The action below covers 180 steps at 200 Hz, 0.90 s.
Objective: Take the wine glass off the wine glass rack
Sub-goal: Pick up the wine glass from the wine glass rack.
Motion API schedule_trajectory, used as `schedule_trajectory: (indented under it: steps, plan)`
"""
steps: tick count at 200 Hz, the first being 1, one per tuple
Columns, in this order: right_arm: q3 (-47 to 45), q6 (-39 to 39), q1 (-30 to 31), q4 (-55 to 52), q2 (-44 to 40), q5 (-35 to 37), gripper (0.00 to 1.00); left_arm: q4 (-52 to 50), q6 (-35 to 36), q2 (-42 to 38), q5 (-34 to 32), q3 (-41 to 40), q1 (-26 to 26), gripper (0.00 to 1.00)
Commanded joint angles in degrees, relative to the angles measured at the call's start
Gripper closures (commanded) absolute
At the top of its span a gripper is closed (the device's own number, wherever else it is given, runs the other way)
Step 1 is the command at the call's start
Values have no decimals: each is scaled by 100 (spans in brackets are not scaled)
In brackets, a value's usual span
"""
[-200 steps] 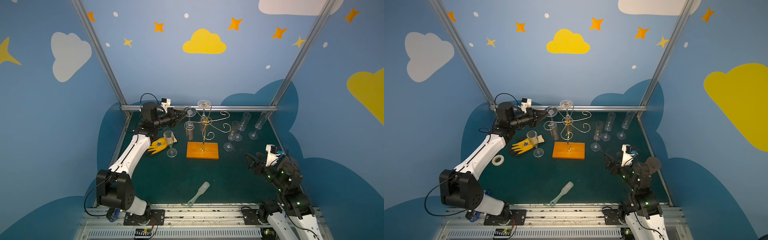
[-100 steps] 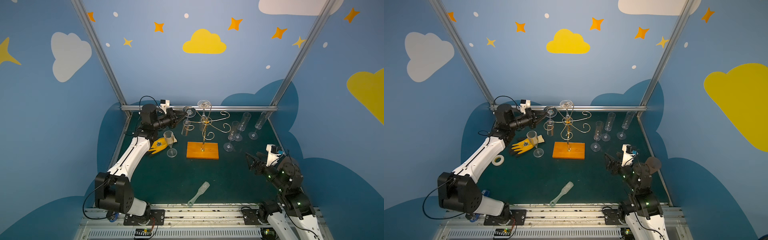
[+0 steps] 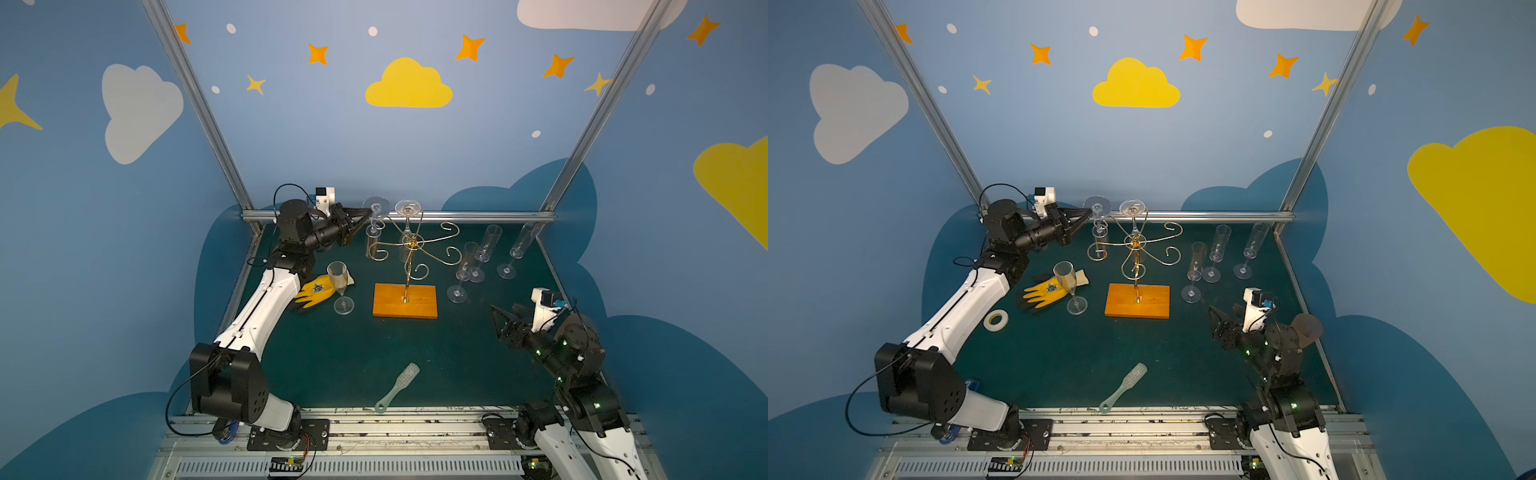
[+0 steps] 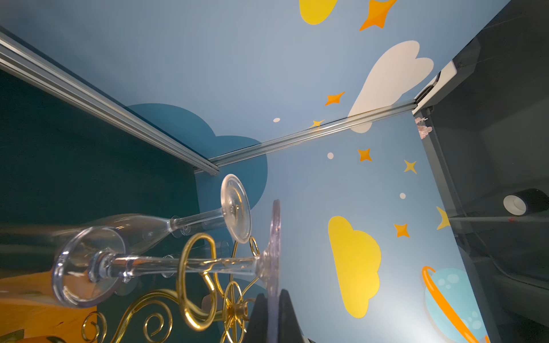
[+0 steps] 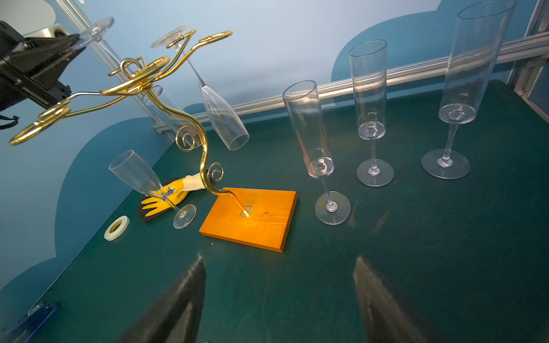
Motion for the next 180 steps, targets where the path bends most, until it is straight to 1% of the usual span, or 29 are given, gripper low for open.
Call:
schedule_trajectory:
  steps: [1, 31, 79, 127, 180]
  plan:
    - [103, -36, 22, 28, -8, 26, 22, 231, 23, 168, 116, 305, -63, 97]
    - [90, -31, 21, -6, -31, 37, 22, 148, 54, 355, 396, 584, -190, 97]
    - [104, -38, 17, -26, -45, 45, 22, 170, -29, 232, 422, 401, -280, 97]
    - [85, -3, 21, -8, -33, 17, 22, 283, -182, -235, 397, -72, -336, 97]
    - [90, 23, 22, 9, -33, -13, 22, 176, -142, -915, 130, -708, -266, 97]
